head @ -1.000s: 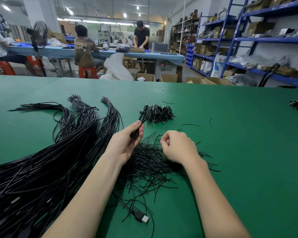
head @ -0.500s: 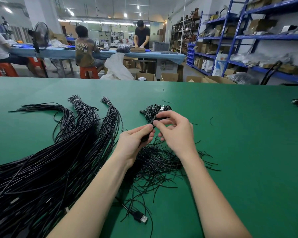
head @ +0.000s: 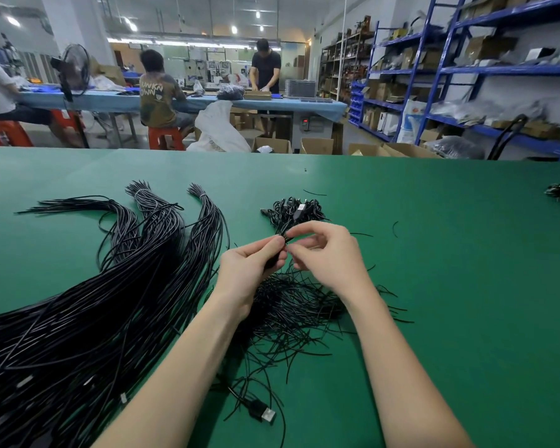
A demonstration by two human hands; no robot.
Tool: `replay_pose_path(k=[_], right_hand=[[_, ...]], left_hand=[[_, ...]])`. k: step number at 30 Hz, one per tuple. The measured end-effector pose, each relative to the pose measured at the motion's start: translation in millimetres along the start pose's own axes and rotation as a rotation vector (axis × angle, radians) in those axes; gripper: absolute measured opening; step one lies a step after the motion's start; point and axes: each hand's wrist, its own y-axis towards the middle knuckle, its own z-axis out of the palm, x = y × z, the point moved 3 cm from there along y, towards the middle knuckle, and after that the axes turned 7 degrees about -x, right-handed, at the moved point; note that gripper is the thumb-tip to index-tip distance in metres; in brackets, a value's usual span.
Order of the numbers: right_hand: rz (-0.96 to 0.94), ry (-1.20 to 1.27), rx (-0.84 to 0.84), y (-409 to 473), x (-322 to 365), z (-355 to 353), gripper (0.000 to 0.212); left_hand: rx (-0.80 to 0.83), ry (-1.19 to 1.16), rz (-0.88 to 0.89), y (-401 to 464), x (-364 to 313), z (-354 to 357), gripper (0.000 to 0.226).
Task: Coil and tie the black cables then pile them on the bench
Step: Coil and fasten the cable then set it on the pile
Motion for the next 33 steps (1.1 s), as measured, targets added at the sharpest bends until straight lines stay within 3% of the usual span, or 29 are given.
replay_pose_path(k=[4, 8, 15, 22, 30, 33], right_hand=[[0.286, 0.413, 0.032, -1, -6, 4, 0.010], [0.549, 0.622, 0.102, -4, -15, 5, 0.015], [0.465, 0.607, 0.063, -3, -15, 7, 0.028], [0.452, 0.519, -0.004, 2, -20, 1, 0.020], [0.436, 0.524, 0.045, -1, -19, 8, 0.025], [0.413, 0.506, 0.020, 1, -17, 5, 0.025]], left_hand=[[0.008, 0.069, 0.052, 1, 0, 0, 0.013], [0.040, 0.080, 0.050, 0, 2, 0, 0.010], [0.117, 0.033, 0.060, 2, -1, 0, 0.022], [0.206, 0.099, 0.041, 3, -2, 1, 0.024], [0.191, -0.074, -0.103, 0, -7, 2, 0.020], [0.190, -0.065, -0.083, -1, -9, 1, 0.024]])
